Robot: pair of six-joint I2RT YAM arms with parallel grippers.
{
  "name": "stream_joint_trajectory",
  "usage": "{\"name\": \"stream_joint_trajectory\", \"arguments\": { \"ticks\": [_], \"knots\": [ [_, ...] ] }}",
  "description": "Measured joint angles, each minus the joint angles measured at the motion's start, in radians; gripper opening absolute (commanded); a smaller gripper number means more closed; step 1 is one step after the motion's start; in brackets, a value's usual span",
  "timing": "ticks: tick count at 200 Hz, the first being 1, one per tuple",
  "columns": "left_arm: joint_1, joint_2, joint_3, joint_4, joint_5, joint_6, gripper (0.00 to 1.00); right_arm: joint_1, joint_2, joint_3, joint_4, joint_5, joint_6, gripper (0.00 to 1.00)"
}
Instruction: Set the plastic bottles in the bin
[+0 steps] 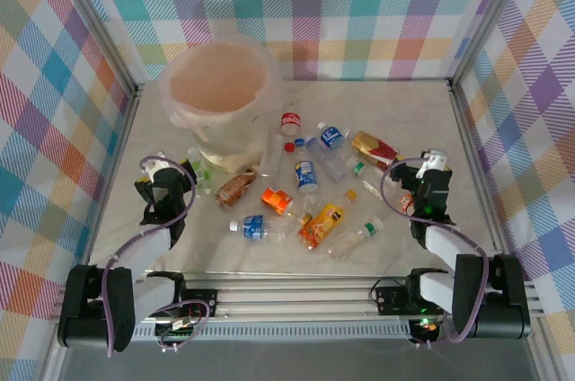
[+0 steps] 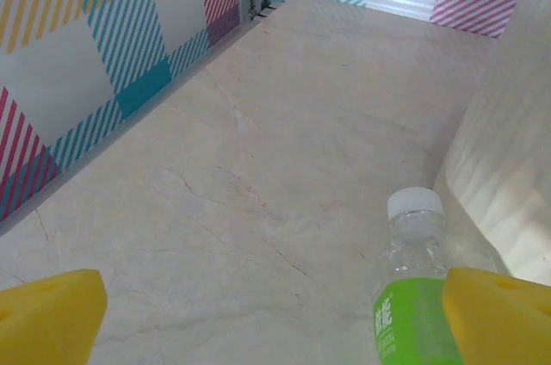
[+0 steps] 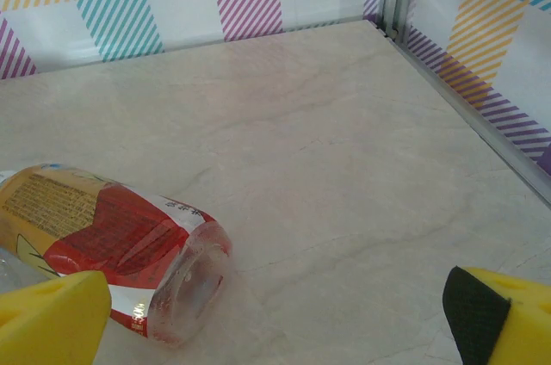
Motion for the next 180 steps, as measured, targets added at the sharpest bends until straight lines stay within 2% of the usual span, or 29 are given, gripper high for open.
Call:
{"name": "stream_joint_trajectory", "arguments": {
  "ticks": [180],
  "knots": [
    [0.000,0.020,0.019,-0.023,0.001,-0.003,1.00,0.000,0.000,0.000,-0.003,0.000,0.000,1.00]
  ]
}}
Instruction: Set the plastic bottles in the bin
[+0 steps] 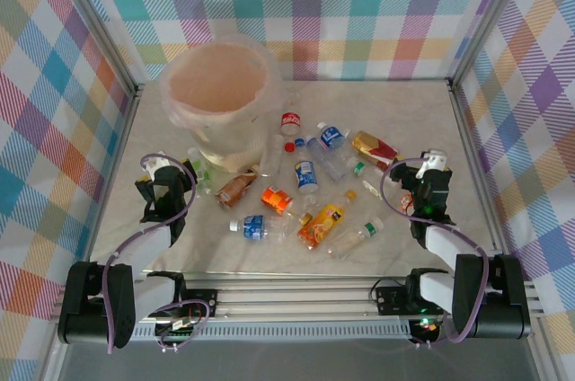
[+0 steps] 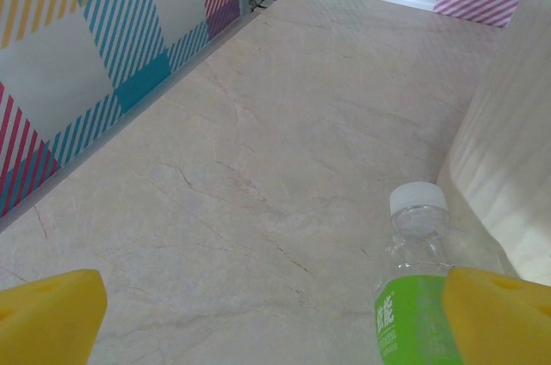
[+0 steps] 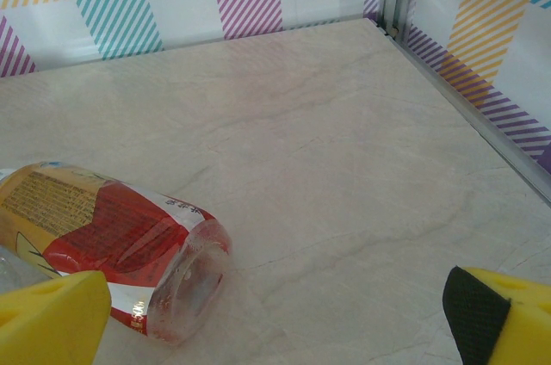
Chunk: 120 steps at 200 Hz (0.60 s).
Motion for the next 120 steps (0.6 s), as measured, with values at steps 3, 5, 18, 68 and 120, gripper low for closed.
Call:
{"name": "stream_joint_trajectory", "arguments": {
  "ticks": [3,5,18,68,120],
  "knots": [
    [0.000,0.000,0.000,0.000,0.000,0.000,1.00,0.000,0.000,0.000,0.000,0.000,0.000,1.00],
    [0.000,0.000,0.000,0.000,0.000,0.000,1.00,0.000,0.000,0.000,0.000,0.000,0.000,1.00],
    [0.000,0.000,0.000,0.000,0.000,0.000,1.00,0.000,0.000,0.000,0.000,0.000,0.000,1.00],
    [0.000,-0.016,0.000,-0.003,0.003,0.000,1.00,0.000,-0.001,0.000,-0.013,0.000,0.000,1.00],
    [0.000,-0.055,0.002,-0.074,0.042,-0.035,1.00,0.000,-0.005,0.000,-0.027,0.000,0.000,1.00]
  ]
}}
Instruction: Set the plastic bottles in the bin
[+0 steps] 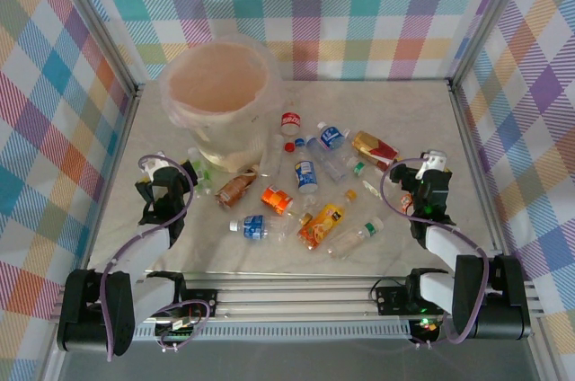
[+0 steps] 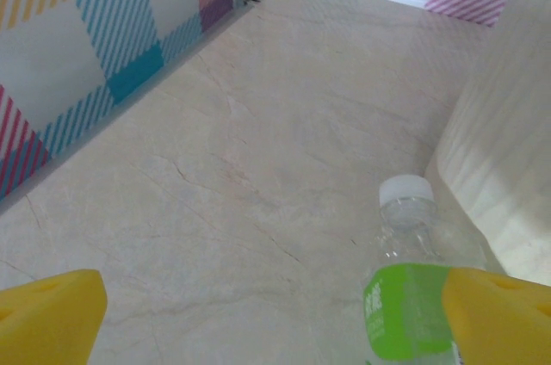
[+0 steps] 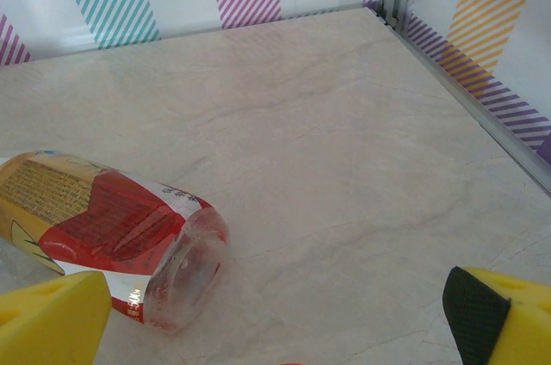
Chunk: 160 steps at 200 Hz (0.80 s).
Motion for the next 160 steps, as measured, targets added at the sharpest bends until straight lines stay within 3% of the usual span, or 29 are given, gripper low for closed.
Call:
{"name": "stream_joint_trajectory", "arguments": {
  "ticks": [94,160],
  "knots": [
    [0.000,-0.109,0.087,-0.252,0.249,-0.083,1.00,0.000,0.000,0.024,-0.037,0.000,0.001,1.00],
    [0.000,0.063,0.173,-0.311,0.304,-0.114,1.00,0.000,0.000,0.024,-0.051,0.004,0.003,1.00]
  ]
}}
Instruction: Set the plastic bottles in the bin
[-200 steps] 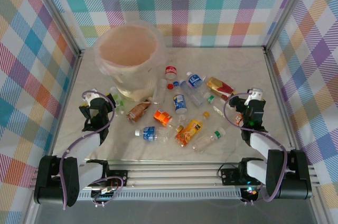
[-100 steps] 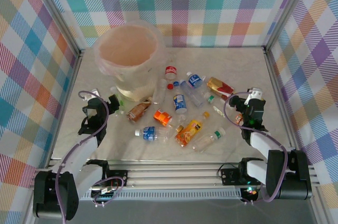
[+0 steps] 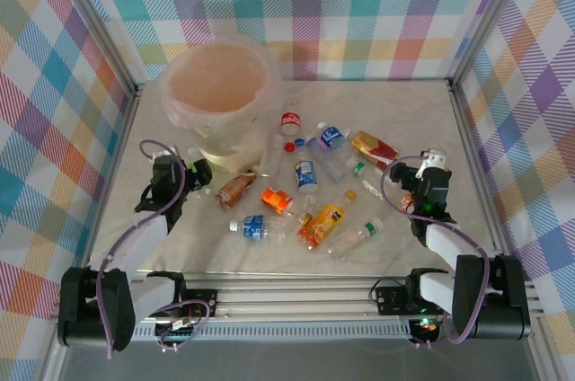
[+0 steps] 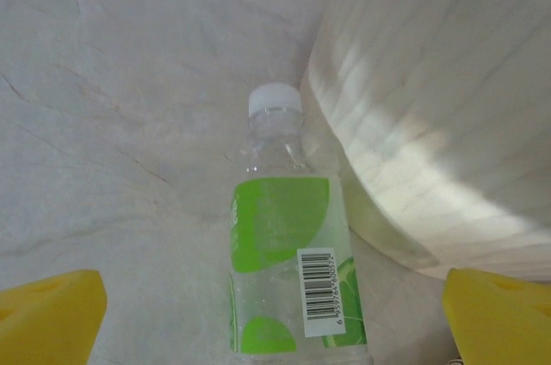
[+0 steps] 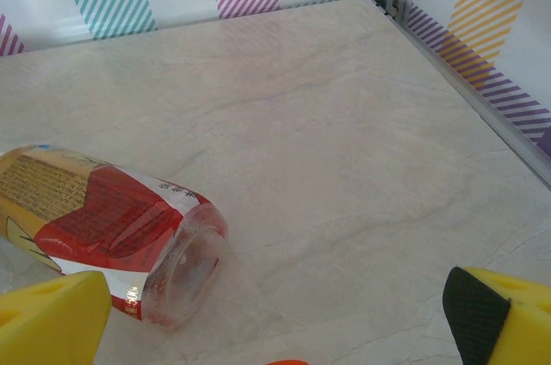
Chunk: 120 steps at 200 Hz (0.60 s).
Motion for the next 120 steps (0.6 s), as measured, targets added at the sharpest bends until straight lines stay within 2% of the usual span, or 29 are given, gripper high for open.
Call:
{"name": "stream_joint_trajectory", "arguments": {
  "ticks": [54,120],
  "knots": [
    [0.000,0.119,0.080,-0.055,0.011,-0.042,1.00,0.000,0.000,0.000,0.000,0.001,0.000,1.00],
    [0.002,0.227,0.158,-0.148,0.014,-0.105,0.91,0.000,0.000,0.000,0.000,0.000,0.000,1.00]
  ]
}}
